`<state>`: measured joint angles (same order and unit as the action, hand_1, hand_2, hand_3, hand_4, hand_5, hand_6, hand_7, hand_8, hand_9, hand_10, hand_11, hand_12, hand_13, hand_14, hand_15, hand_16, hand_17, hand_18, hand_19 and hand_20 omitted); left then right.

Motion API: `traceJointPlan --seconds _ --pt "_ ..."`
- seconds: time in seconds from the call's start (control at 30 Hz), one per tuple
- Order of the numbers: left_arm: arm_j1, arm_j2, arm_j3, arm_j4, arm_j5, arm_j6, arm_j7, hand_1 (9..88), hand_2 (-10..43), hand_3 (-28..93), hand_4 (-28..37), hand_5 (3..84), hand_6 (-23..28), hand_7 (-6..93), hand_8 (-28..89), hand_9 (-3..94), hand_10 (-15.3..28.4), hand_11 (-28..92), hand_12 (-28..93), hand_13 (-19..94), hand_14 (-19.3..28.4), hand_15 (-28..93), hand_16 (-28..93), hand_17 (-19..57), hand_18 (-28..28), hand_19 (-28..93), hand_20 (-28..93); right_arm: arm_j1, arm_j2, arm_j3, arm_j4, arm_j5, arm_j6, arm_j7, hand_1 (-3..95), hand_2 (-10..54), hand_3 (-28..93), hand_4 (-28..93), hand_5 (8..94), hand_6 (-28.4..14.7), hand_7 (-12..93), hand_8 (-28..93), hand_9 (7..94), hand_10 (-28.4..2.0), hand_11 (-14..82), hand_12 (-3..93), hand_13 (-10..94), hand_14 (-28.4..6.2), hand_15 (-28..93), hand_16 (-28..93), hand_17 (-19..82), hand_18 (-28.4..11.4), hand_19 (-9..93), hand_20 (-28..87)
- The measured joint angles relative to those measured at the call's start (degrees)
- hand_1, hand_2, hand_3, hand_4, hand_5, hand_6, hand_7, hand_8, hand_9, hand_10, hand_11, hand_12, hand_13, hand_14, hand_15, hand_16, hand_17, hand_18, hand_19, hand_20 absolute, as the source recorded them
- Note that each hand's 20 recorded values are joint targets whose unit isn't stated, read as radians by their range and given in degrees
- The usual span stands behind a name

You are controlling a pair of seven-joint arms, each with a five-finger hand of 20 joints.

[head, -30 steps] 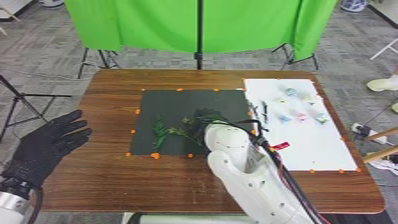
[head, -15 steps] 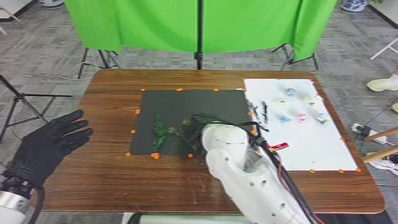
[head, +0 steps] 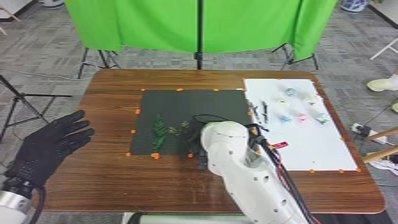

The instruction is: Arrange flowers

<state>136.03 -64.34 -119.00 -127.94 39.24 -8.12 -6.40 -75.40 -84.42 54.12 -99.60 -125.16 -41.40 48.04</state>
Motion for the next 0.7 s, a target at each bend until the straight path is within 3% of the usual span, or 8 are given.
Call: traceJointPlan --seconds 0.33,0.5,0.7 --pt "-0.3 0.01 0.12 0.16 0.0 0.03 0.01 25.1 -0.9 72 -25.8 35.2 3.6 19.4 -11 30.3 12.4 26 15 23 15.5 41 -2 -8.3 21.8 48 8 -0.3 -0.4 0.9 -0.2 -0.1 0.0 -0.5 16.7 13.3 75 -24 93.7 -0.1 41 -13 93.7 -5.2 66.6 22.6 94 -4.0 77 23 62 -21.9 93 59" --pt "0.0 -0.22 -0.03 0.06 0.04 0.05 0.3 25.0 -0.9 72 -25.8 35.2 3.6 19.4 -11 30.3 12.4 26 15 23 15.4 41 -2 -8.3 21.8 47 8 0.2 1.0 2.7 -3.4 -0.3 0.8 -1.4 15.4 12.8 74 -24 93.7 -0.2 41 -13 93.7 -5.3 66.6 22.6 94 -4.2 77 23 61 -21.8 93 59" --pt "0.6 -0.74 -0.36 -0.07 0.08 0.05 1.0 25.0 -0.9 72 -25.9 35.2 3.5 19.5 -11 30.3 12.4 26 15 23 15.5 41 -2 -8.3 21.8 47 8 3.1 5.3 5.0 -6.4 0.6 4.7 -4.0 16.6 4.0 72 -27 83.3 -0.5 42 -15 91.0 -8.2 52.9 35.5 85 -7.3 74 30 48 -21.9 93 53"
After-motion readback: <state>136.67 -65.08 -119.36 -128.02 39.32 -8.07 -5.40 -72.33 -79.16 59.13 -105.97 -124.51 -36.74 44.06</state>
